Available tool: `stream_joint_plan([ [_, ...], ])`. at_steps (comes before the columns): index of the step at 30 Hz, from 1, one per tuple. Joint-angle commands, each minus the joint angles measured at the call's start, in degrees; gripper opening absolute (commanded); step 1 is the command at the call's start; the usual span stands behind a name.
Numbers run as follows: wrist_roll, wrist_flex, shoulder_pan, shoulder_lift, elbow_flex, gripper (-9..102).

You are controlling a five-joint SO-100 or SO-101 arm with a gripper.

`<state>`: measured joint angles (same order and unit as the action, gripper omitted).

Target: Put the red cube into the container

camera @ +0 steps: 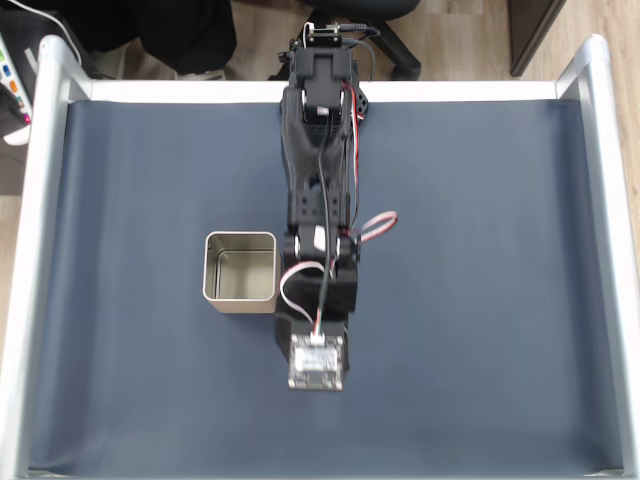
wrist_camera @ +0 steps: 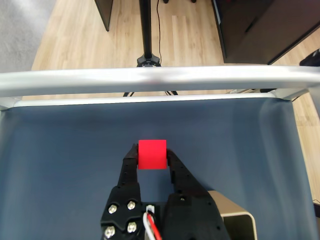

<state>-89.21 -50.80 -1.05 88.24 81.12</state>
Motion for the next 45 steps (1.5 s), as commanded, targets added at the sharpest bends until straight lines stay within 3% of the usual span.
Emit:
stream_joint_plan([
  [1,0.53,-2.55,1.67,9.05,1.41,0],
  [13,-6.06,-3.16,11.25,30.41,20.39,0],
  [30,-9.14,-2.11,20.13,44.56,39.64,0],
  [45,-6.42,11.69,22.94,45.88,52.29,0],
])
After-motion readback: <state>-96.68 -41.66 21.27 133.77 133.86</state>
